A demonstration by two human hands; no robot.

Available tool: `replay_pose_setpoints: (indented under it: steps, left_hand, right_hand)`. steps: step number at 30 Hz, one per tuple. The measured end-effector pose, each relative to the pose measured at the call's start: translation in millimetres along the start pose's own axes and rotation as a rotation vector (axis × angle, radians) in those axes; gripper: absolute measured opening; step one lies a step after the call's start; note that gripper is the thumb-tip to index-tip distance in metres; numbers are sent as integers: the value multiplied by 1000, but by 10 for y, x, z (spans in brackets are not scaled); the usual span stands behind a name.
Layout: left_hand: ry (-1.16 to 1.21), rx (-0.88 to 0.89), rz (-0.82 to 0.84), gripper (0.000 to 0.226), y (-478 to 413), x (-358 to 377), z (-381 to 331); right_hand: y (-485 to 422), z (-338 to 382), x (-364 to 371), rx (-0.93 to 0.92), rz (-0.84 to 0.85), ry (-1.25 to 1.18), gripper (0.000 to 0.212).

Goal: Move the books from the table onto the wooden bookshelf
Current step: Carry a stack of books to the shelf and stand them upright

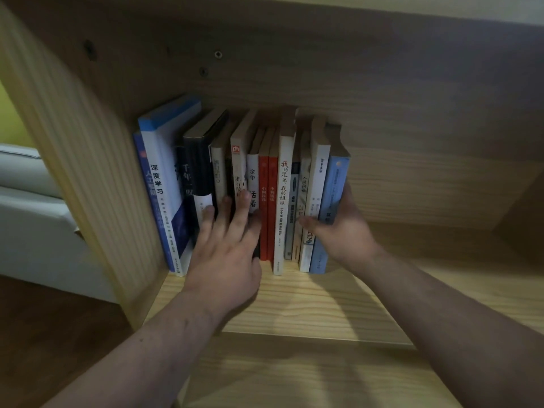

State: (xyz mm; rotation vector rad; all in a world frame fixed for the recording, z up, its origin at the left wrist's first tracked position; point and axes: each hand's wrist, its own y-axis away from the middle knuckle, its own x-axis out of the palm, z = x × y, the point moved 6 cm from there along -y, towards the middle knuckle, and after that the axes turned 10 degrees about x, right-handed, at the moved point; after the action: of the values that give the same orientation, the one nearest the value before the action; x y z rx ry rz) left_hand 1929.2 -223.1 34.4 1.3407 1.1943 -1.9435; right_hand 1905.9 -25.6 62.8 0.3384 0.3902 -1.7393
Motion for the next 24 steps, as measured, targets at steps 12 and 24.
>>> replay_pose_setpoints:
  steps: [12,24]
  left_hand:
    - [278,79,-220,67,158,-303,-39]
    - [506,-103,-96,51,270,-194,157]
  right_hand:
    - [64,-43,-177,150,11,-22,88]
    - [265,-139,-294,224,46,171,80]
